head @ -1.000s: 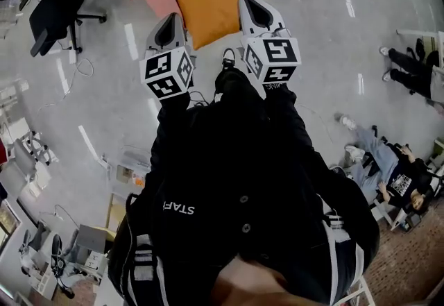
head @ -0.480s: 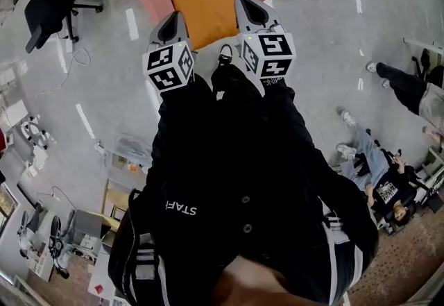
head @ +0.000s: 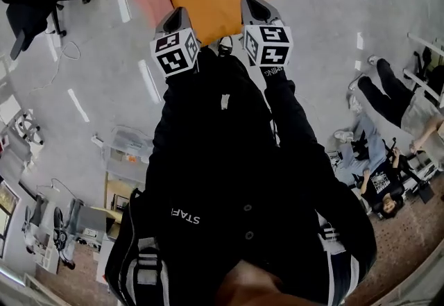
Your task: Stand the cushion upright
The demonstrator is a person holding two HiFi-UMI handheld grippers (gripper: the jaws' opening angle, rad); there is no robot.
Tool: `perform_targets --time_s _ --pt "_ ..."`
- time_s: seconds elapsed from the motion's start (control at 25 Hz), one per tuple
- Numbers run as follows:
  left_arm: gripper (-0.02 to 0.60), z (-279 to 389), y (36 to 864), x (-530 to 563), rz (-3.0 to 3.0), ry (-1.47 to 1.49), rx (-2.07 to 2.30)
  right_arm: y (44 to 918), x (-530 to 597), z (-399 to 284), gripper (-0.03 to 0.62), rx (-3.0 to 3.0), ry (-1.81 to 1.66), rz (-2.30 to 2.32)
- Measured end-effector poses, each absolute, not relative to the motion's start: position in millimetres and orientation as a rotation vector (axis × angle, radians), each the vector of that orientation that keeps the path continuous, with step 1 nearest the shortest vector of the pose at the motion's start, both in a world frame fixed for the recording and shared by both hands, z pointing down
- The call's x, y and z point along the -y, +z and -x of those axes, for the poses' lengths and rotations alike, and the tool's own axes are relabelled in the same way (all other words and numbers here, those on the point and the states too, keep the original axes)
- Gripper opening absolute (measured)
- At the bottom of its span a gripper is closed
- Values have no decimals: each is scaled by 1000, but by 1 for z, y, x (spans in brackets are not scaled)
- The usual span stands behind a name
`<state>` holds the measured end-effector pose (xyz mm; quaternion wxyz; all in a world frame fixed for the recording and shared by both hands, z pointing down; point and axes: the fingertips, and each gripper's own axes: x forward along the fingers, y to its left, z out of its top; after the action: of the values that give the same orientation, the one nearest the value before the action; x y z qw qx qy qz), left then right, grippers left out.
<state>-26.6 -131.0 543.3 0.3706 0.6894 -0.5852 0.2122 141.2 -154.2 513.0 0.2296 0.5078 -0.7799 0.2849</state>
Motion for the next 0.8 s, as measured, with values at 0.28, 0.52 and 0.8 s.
perform_targets --time_s 0.28,0.52,0.8 --pt "3 31 684 162 -1644 638 1412 663 188 -148 15 1974 888 -1332" --pt "27 29 782 179 -1580 719 1355 767 214 -149 111 1875 924 -1244" --pt "219 27 851 182 -1490 847 1281 853 217 -155 245 1724 977 -1152"
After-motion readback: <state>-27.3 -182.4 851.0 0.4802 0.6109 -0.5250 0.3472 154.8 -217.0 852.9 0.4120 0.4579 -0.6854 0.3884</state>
